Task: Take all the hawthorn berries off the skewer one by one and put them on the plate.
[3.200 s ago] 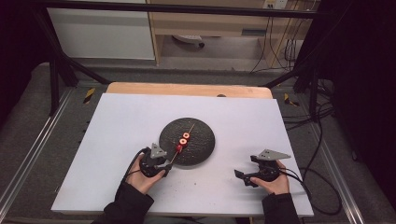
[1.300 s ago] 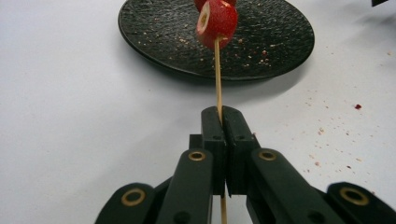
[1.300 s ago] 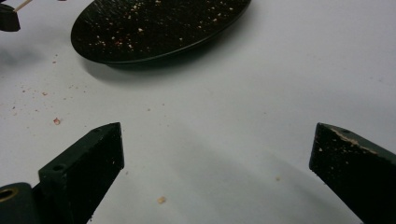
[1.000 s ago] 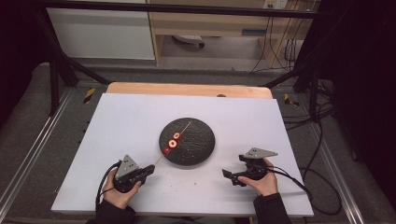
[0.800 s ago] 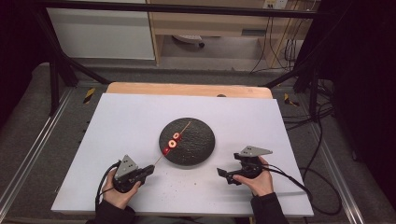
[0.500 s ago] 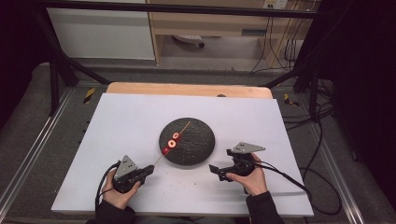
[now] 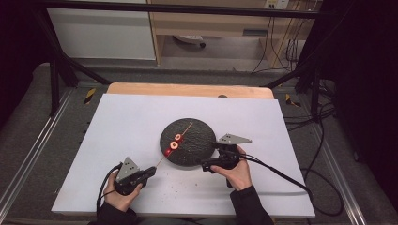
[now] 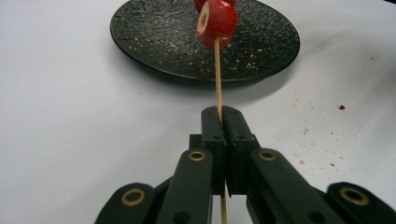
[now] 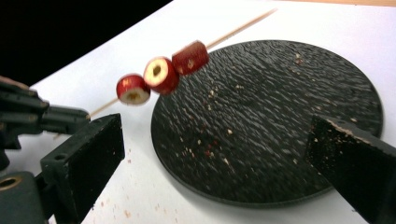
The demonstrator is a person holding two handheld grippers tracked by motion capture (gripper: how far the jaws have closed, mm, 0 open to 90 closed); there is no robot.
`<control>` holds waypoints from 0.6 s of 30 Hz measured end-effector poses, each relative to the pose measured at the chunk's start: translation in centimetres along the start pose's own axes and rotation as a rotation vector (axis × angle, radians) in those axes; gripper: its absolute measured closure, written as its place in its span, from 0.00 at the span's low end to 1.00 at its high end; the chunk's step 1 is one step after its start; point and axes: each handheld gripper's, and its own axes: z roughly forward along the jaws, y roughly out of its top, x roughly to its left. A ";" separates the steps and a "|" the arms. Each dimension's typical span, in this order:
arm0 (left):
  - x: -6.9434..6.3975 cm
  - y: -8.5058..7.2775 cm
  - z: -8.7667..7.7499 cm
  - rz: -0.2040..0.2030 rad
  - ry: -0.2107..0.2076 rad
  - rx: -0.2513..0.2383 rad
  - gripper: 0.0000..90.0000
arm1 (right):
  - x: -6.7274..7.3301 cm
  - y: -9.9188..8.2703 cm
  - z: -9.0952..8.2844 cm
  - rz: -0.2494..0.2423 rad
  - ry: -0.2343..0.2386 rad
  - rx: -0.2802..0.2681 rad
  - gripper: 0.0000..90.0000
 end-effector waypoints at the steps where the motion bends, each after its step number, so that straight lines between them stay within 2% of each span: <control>1: 0.0 0.0 0.0 0.003 0.000 0.002 0.98 | 0.1 0.2 0.3 0.003 0.001 -0.003 0.06; 5: -0.1 0.0 0.1 0.003 -0.003 0.003 0.98 | 0.2 0.8 1.2 0.039 0.006 -0.016 0.09; 10: -0.3 0.0 0.1 0.006 -0.004 -0.004 0.98 | 0.1 1.5 2.8 0.093 0.020 -0.023 0.18; 18: -0.6 0.0 0.1 0.010 -0.008 -0.011 0.98 | 0.2 2.4 4.2 0.147 0.033 -0.054 0.28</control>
